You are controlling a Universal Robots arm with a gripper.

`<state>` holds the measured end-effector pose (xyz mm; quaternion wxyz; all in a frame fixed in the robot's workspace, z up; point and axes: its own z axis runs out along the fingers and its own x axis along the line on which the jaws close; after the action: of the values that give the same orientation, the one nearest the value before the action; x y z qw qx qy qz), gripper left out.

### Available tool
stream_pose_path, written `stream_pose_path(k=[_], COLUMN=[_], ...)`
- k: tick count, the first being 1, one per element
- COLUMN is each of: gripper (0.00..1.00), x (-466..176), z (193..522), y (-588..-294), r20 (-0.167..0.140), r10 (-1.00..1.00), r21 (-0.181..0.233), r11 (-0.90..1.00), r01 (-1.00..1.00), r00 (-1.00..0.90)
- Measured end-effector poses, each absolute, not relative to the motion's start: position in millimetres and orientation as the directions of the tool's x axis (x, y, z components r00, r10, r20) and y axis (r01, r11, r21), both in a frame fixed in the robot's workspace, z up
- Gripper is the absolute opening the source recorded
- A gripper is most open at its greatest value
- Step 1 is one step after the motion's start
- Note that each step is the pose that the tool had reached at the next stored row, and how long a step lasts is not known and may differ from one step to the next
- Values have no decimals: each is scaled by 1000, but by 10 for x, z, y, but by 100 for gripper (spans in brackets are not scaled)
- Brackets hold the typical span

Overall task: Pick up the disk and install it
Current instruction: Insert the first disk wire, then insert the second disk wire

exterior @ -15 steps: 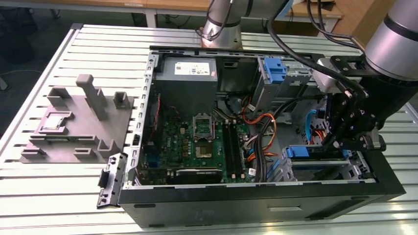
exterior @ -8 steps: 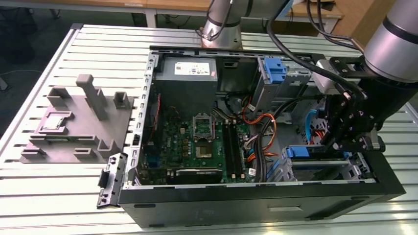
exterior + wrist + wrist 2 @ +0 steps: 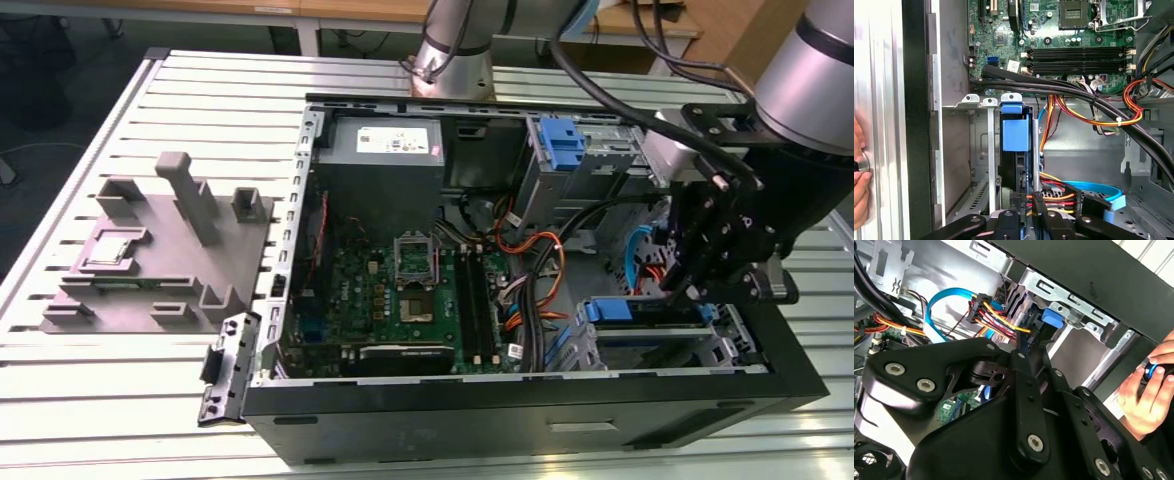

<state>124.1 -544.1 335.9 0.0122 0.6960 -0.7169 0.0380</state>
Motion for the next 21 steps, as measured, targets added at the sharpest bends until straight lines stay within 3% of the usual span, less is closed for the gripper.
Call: stream_pose_path(k=[4,7,21], gripper=[22,10,10], x=[1241,1241,1241], z=[3394,3393,3394], y=[-5441,-5441,-5441], r20=[70,70,70], r10=[-997,-997,-997], r21=[-35,-35,-34], r11=[28,28,28], r01=[-999,-999,-999], r00=[-31,-31,-31])
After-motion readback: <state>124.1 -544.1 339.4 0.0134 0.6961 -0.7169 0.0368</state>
